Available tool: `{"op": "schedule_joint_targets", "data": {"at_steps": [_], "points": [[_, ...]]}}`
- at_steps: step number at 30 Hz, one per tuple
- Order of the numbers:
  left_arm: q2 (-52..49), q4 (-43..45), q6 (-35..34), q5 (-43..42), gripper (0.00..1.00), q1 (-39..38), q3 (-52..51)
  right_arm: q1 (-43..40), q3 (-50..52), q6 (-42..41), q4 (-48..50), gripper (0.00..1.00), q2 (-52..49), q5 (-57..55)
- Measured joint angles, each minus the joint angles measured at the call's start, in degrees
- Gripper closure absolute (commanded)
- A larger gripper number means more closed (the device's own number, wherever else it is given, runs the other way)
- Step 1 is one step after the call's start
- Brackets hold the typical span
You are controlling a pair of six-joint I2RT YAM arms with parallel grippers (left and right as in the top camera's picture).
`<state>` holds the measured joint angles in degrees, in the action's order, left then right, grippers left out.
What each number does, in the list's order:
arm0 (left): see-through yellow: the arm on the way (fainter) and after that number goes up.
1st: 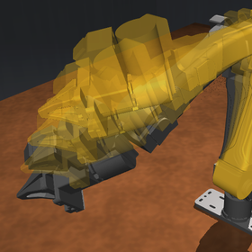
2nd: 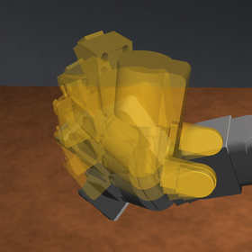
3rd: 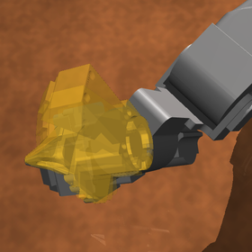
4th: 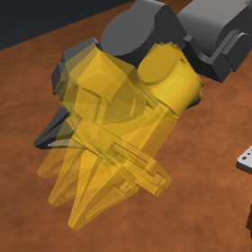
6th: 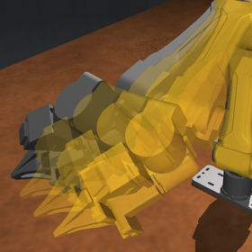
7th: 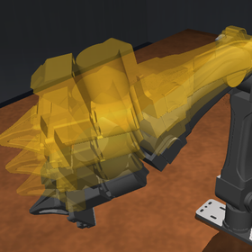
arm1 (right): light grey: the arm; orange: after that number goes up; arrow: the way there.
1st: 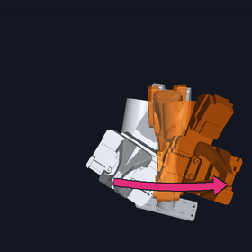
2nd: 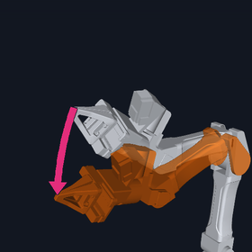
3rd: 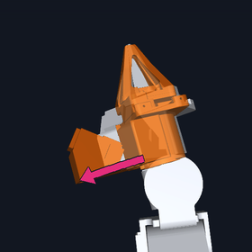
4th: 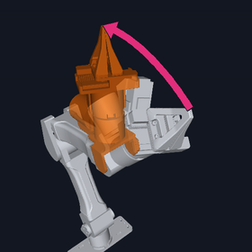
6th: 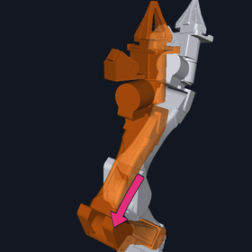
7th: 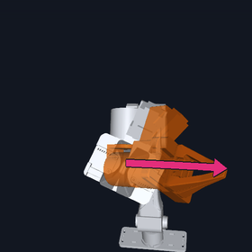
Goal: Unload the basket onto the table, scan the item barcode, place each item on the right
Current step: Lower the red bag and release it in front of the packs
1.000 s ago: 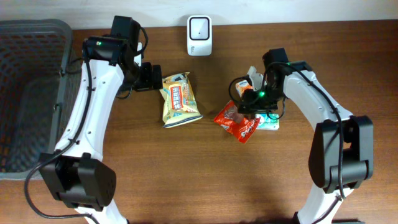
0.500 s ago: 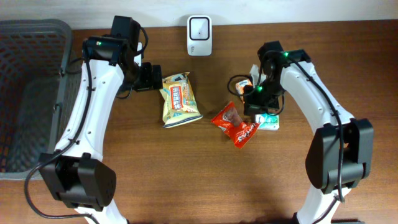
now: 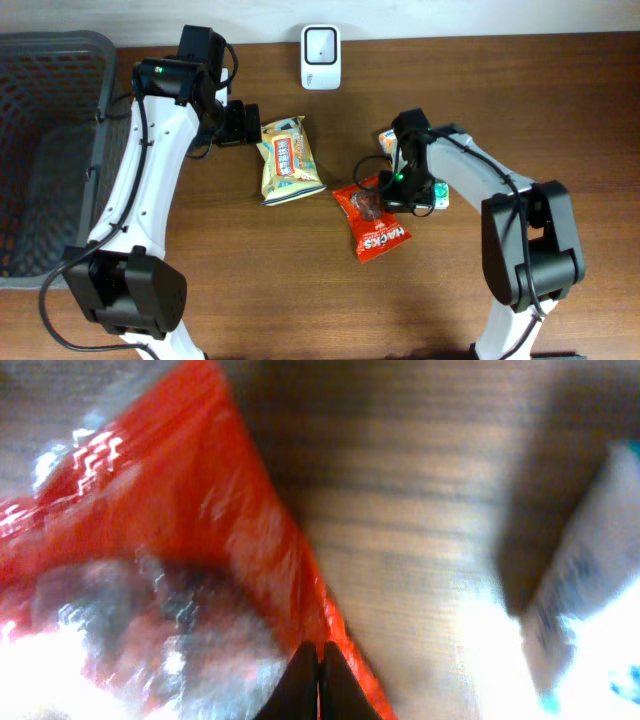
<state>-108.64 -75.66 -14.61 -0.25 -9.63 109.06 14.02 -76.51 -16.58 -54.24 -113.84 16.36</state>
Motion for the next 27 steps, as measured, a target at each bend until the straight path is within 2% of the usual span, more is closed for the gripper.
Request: {"op": "schedule_joint_targets", "data": {"at_steps": [3,4,6,8,11,16,19,21,22,23,24,25,26,27], "points": [[0.0,0.0,0.0,0.0,0.01,0.0,0.0,-0.5,-14.0,1.0,-15.2,0.96,-0.2,-1.4],[0.0,0.0,0.0,0.0,0.01,0.0,0.0,-0.5,-18.6,1.9,-18.1,0.96,0.2,-1.6],[0.0,0.0,0.0,0.0,0.01,0.0,0.0,0.3,-21.2,2.7,-20.5,0.96,1.0,-2.0],[0.0,0.0,0.0,0.0,0.01,0.0,0.0,2.4,-20.8,3.3,-20.5,0.96,1.1,-2.0],[0.0,0.0,0.0,0.0,0.01,0.0,0.0,6.4,-16.6,1.5,-15.4,0.96,0.9,-3.1],[0.0,0.0,0.0,0.0,0.01,0.0,0.0,8.8,-1.5,-4.8,1.3,0.96,0.3,-6.4],[0.0,0.0,0.0,0.0,0.01,0.0,0.0,8.8,-0.3,-5.6,1.6,0.96,1.1,-6.4],[0.0,0.0,0.0,0.0,0.01,0.0,0.0,8.7,-1.5,-4.7,-3.2,0.95,1.1,-7.1],[0.0,0.0,0.0,0.0,0.01,0.0,0.0,8.5,-3.2,-3.9,-6.7,0.89,1.0,-7.8],[0.0,0.0,0.0,0.0,0.01,0.0,0.0,8.2,-7.5,-2.7,-11.7,0.78,1.2,-8.7],[0.0,-0.1,0.0,0.0,0.01,0.0,0.0,7.8,-12.9,-1.0,-17.3,0.57,1.2,-9.1],[0.0,0.1,0.0,0.0,0.01,0.0,0.0,7.4,-16.9,0.4,-21.2,0.47,1.4,-9.5],[0.0,0.0,0.0,0.0,0.01,0.0,-0.1,7.3,-22.3,2.3,-27.5,0.29,1.6,-9.7],[0.0,0.0,0.0,0.0,0.01,0.0,-0.1,7.7,-25.6,5.1,-30.4,0.05,2.6,-9.9]]}}
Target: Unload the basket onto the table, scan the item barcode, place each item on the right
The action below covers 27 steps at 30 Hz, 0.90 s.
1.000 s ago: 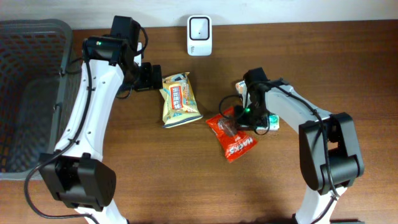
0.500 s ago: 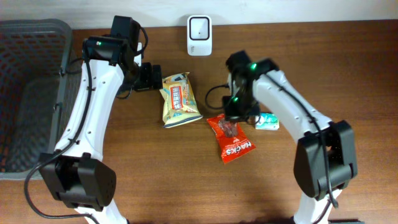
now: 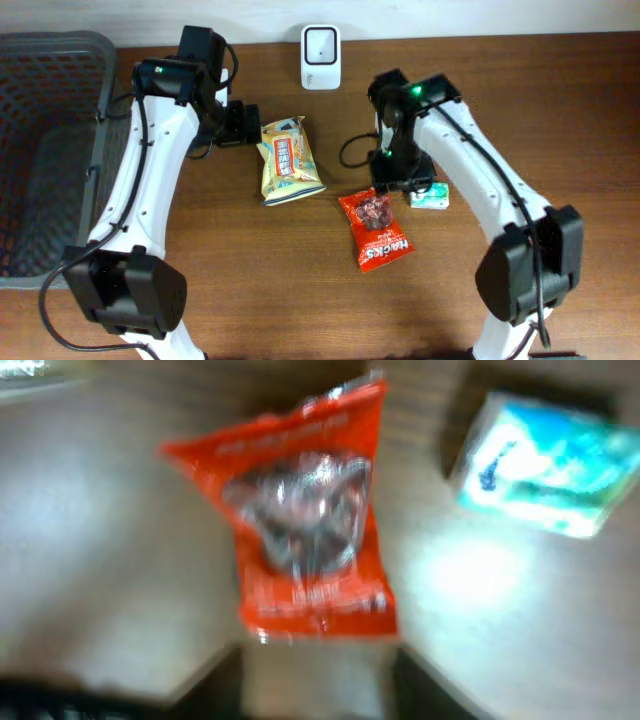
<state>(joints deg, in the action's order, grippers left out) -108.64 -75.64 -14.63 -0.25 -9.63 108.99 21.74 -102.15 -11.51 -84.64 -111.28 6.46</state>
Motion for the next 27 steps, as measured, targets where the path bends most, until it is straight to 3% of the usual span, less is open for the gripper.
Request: {"op": "schedule_joint_targets", "data": {"at_steps": [2,7,10,14,17,18,21,23,27], "points": [[0.0,0.0,0.0,0.0,0.01,0.0,0.0,2.2,0.7,1.4,-0.6,0.03,0.4,-1.2],[0.0,0.0,0.0,0.0,0.01,0.0,0.0,13.9,14.4,-2.7,11.5,0.02,0.1,-8.6],[0.0,-0.1,0.0,0.0,0.01,0.0,0.0,16.9,22.3,-6.3,20.0,0.14,-0.3,-11.7],[0.0,-0.1,0.0,0.0,0.01,0.0,0.0,17.3,29.2,-13.0,26.9,0.18,-0.3,-19.2],[0.0,0.0,0.0,0.0,0.01,0.0,0.0,17.3,31.1,-14.5,29.5,0.42,-0.2,-20.6],[0.0,0.0,0.0,0.0,0.01,0.0,0.0,17.3,31.2,-15.0,30.5,0.57,-0.2,-21.2],[0.0,0.0,0.0,0.0,0.01,0.0,0.0,17.3,31.2,-16.9,30.9,0.86,-0.2,-22.0],[0.0,0.0,0.0,0.0,0.01,0.0,0.0,16.9,31.0,-18.2,30.5,0.96,0.0,-21.2],[0.0,0.0,0.0,0.0,0.01,0.0,0.0,10.0,24.9,-16.0,24.6,0.96,-0.3,-7.9]]}}
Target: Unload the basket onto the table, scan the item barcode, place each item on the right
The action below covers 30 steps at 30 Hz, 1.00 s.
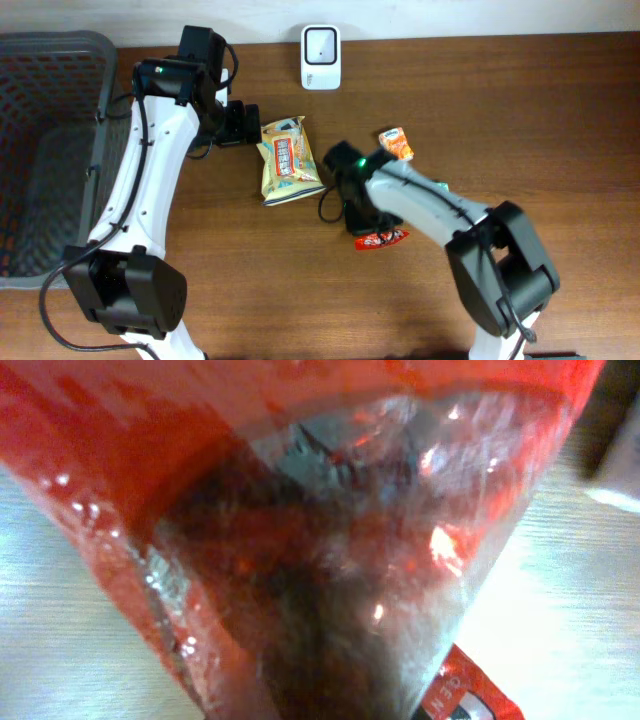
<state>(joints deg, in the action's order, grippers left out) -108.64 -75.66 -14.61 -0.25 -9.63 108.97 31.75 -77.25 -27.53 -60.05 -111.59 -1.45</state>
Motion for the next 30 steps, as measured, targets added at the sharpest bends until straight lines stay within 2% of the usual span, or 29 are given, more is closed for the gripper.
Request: {"op": "schedule_joint_targets", "data": {"at_steps": [2,3,7,9,14,15,17,20,21,25,26,28,30], "points": [[0.0,0.0,0.0,0.0,0.01,0.0,0.0,-4.8,-4.3,5.3,-1.6,0.96,0.0,11.3],[0.0,0.0,0.0,0.0,0.01,0.0,0.0,-8.0,-6.2,9.6,-1.7,0.96,0.0,20.5],[0.0,0.0,0.0,0.0,0.01,0.0,0.0,-20.1,-7.0,24.6,-3.3,0.96,0.0,50.6],[0.0,0.0,0.0,0.0,0.01,0.0,0.0,-24.6,-7.0,28.2,-3.4,0.96,0.0,60.2],[0.0,0.0,0.0,0.0,0.01,0.0,0.0,-27.1,-4.2,30.2,-3.0,0.93,-4.1,69.4],[0.0,0.0,0.0,0.0,0.01,0.0,0.0,-27.1,-3.2,30.3,-2.9,0.90,-6.4,70.0],[0.0,0.0,0.0,0.0,0.01,0.0,0.0,-27.4,-2.4,30.3,-2.3,0.68,-11.8,69.9],[0.0,0.0,0.0,0.0,0.01,0.0,0.0,-29.1,-1.9,28.8,-0.9,0.58,-15.8,62.6],[0.0,0.0,0.0,0.0,0.01,0.0,0.0,-30.2,-2.6,27.2,-2.8,0.55,-15.6,57.5],[0.0,0.0,0.0,0.0,0.01,0.0,0.0,-32.9,-12.6,22.6,-14.9,0.30,-11.0,32.0],[0.0,0.0,0.0,0.0,0.01,0.0,0.0,-32.8,-17.2,21.4,-16.6,0.29,-7.9,24.3],[0.0,0.0,0.0,0.0,0.01,0.0,0.0,-31.6,-24.5,20.7,-22.5,0.29,-3.3,18.3],[0.0,0.0,0.0,0.0,0.01,0.0,0.0,-28.9,-26.8,20.9,-24.5,0.29,-1.4,15.7]]}}
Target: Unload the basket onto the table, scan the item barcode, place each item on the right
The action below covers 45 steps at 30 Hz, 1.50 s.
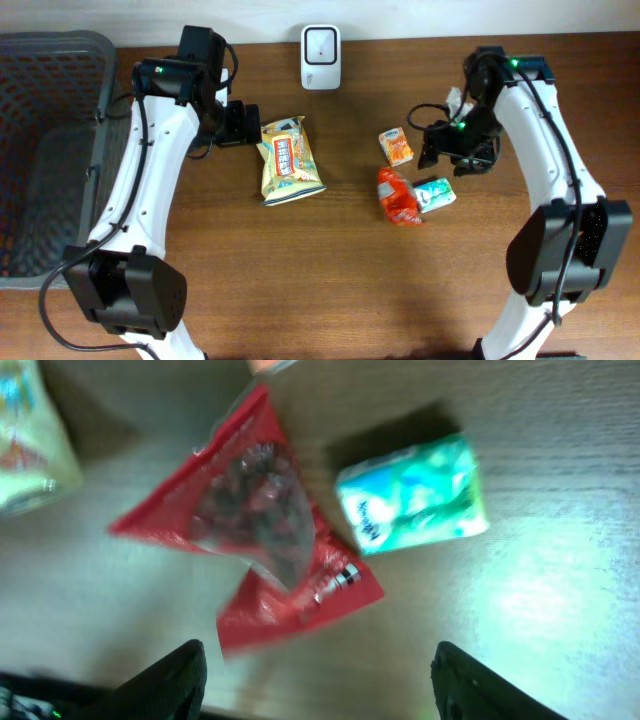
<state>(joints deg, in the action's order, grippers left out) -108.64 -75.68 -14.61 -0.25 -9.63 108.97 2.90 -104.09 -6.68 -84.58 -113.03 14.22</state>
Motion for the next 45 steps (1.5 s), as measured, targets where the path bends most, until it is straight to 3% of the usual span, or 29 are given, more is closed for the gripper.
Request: {"op": "schedule_joint_targets", "data": {"at_steps": [7,9,11,13,16,20,21,23,28,29,30,35,38,40,41,45], "points": [[0.0,0.0,0.0,0.0,0.01,0.0,0.0,20.0,0.7,-4.1,-0.2,0.25,0.2,-16.9],[0.0,0.0,0.0,0.0,0.01,0.0,0.0,26.2,3.7,-6.5,3.3,0.19,0.2,-20.5],[0.0,0.0,0.0,0.0,0.01,0.0,0.0,27.5,5.5,-7.6,5.4,0.16,0.2,-21.2],[0.0,0.0,0.0,0.0,0.01,0.0,0.0,27.4,9.1,-10.3,8.2,0.21,0.2,-22.1],[0.0,0.0,0.0,0.0,0.01,0.0,0.0,24.7,12.5,-11.9,12.5,0.21,0.2,-20.2],[0.0,0.0,0.0,0.0,0.01,0.0,0.0,22.3,17.0,-8.6,17.8,0.21,0.2,-12.9],[0.0,0.0,0.0,0.0,0.01,0.0,0.0,22.0,17.8,-8.2,19.0,0.25,0.2,-10.8],[0.0,0.0,0.0,0.0,0.01,0.0,0.0,19.1,18.4,-6.5,21.5,0.41,0.2,-3.4],[0.0,0.0,0.0,0.0,0.01,0.0,0.0,15.3,19.5,-2.8,23.1,0.45,0.2,6.4],[0.0,0.0,0.0,0.0,0.01,0.0,0.0,15.7,20.6,-2.4,24.4,0.52,0.2,6.4],[0.0,0.0,0.0,0.0,0.01,0.0,0.0,16.2,21.8,-2.3,25.7,0.65,0.2,6.2],[0.0,0.0,0.0,0.0,0.01,0.0,0.0,19.5,25.2,-5.3,27.6,0.58,0.3,-2.7],[0.0,0.0,0.0,0.0,0.01,0.0,0.0,22.1,22.5,-10.0,18.2,0.57,0.6,-19.9],[0.0,0.0,0.0,0.0,0.01,0.0,0.0,22.8,19.0,-11.7,15.9,0.58,1.6,-25.6],[0.0,0.0,0.0,0.0,0.01,0.0,0.0,22.9,18.3,-12.4,15.9,0.61,1.9,-25.9],[0.0,0.0,0.0,0.0,0.01,0.0,0.0,23.4,17.5,-13.7,19.3,0.96,2.8,-24.4]]}}
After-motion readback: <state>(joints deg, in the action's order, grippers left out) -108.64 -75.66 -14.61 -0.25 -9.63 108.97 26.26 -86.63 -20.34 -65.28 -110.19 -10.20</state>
